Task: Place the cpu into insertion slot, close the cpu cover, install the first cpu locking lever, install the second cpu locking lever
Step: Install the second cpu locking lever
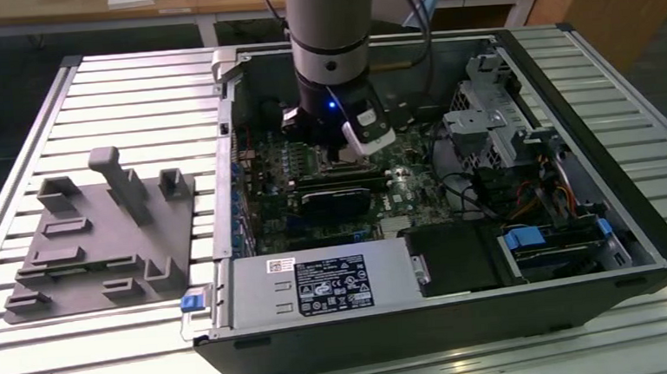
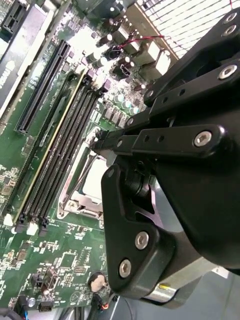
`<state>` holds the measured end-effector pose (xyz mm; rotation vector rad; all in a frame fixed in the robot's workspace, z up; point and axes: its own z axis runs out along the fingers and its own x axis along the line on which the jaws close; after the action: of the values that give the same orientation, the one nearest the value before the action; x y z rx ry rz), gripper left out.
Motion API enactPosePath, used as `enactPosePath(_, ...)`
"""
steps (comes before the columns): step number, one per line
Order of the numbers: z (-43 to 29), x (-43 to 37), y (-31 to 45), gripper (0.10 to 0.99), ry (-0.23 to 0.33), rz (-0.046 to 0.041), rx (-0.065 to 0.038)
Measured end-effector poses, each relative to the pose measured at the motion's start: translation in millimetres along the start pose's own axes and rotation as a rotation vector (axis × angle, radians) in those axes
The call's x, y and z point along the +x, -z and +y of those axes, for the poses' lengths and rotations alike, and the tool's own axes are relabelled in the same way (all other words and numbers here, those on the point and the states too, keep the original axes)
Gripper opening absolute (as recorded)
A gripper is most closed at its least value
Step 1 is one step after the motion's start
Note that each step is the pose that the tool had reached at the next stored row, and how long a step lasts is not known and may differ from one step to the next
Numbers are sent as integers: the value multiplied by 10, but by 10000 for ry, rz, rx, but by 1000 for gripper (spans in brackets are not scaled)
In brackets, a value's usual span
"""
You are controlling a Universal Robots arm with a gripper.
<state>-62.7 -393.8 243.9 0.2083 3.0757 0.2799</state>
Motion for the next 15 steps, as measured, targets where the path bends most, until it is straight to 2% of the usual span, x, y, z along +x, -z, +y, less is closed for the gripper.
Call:
enactPosePath(11,-36,8,-184,106,0,1,-3)
enactPosePath(15,-50,35,-238,106,-1,1,-8)
